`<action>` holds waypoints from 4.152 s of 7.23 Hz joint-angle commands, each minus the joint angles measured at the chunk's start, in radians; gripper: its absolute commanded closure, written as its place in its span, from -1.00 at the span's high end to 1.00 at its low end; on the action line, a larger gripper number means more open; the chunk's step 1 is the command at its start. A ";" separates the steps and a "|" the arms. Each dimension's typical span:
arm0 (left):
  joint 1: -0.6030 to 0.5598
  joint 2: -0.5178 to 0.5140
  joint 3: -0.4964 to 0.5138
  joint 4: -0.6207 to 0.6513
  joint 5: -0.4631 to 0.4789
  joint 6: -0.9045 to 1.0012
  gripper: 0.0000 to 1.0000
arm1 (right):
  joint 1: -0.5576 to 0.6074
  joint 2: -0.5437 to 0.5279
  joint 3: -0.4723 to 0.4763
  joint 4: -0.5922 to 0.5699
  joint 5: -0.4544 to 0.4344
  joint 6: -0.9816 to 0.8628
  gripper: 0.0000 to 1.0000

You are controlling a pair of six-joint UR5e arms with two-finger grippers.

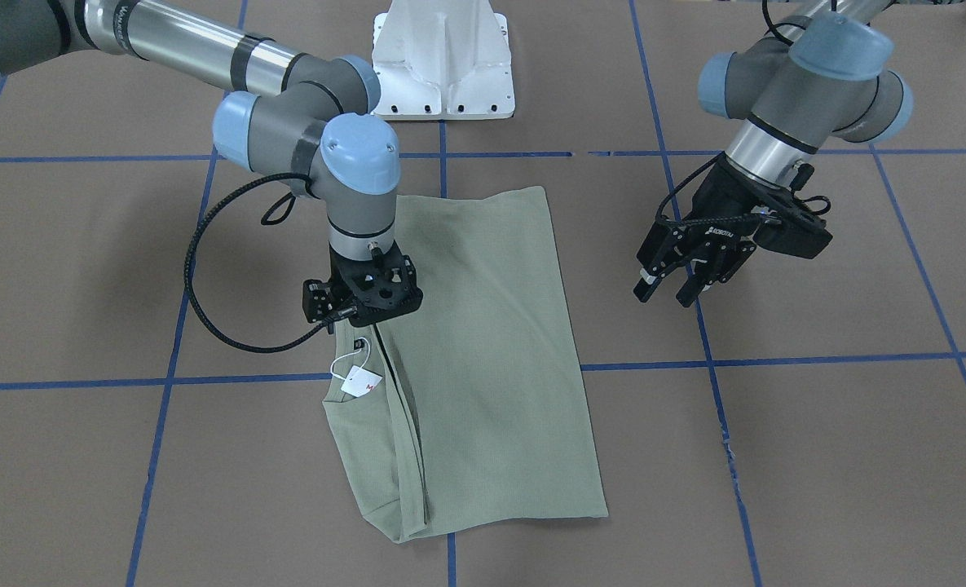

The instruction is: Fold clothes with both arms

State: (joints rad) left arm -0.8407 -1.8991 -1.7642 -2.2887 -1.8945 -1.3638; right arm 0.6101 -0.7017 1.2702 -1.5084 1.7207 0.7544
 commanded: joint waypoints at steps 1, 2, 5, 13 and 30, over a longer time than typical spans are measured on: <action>0.000 0.000 0.002 0.000 0.000 0.002 0.52 | 0.028 0.030 -0.122 0.101 0.002 -0.004 1.00; 0.000 0.000 0.000 0.000 0.000 0.000 0.52 | 0.034 0.031 -0.171 0.149 0.002 -0.009 1.00; 0.000 -0.002 -0.001 0.000 -0.002 0.009 0.52 | 0.203 -0.011 -0.195 0.172 0.121 -0.203 1.00; 0.000 -0.002 -0.003 0.000 -0.002 0.003 0.52 | -0.163 -0.345 0.453 0.163 -0.166 0.869 1.00; 0.000 -0.003 -0.004 -0.002 0.000 -0.003 0.52 | -0.346 -0.385 0.528 0.051 -0.239 1.232 0.80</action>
State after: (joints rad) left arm -0.8411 -1.9023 -1.7687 -2.2903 -1.8945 -1.3668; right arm 0.2642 -1.1061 1.8325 -1.4626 1.4819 1.9852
